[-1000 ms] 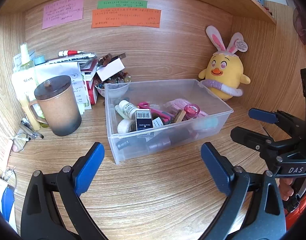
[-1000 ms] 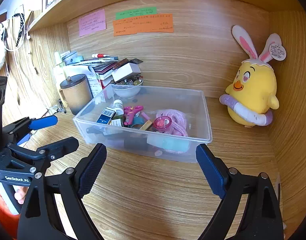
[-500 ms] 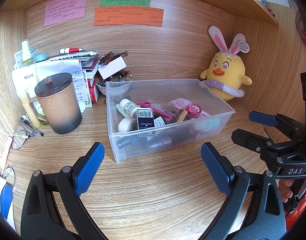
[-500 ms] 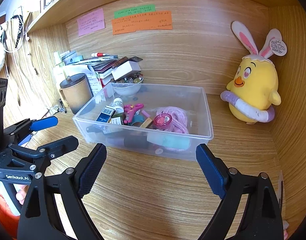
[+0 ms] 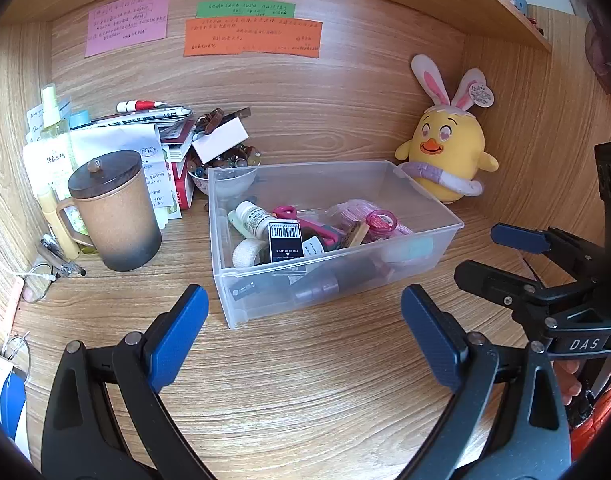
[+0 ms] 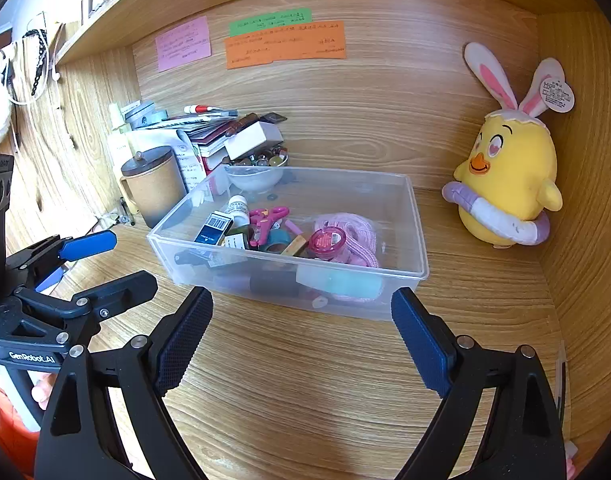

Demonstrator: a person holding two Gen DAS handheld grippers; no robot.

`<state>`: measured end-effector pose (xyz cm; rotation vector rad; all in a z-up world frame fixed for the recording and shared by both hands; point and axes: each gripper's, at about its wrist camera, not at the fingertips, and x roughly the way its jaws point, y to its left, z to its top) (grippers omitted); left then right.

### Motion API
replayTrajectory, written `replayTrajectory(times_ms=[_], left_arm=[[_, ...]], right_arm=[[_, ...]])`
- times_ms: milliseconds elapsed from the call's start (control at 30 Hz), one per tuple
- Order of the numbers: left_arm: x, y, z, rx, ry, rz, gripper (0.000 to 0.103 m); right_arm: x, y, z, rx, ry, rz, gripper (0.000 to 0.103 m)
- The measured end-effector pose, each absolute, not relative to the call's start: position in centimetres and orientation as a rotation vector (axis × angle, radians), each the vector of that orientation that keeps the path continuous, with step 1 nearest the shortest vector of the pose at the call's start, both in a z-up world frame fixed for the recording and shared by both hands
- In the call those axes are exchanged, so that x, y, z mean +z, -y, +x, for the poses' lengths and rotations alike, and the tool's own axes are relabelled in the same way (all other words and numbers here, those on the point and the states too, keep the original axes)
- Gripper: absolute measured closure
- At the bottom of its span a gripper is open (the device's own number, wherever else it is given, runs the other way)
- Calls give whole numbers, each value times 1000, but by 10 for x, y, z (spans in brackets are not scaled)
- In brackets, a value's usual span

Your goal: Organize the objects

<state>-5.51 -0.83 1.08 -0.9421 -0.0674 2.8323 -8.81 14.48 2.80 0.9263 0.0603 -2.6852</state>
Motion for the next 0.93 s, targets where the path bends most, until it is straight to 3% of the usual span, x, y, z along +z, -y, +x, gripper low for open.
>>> replayTrajectory(times_ms=[933], left_arm=[[11, 3, -51, 2817, 60, -920, 5]], right_arm=[[28, -145, -89, -2686, -59, 931, 13]])
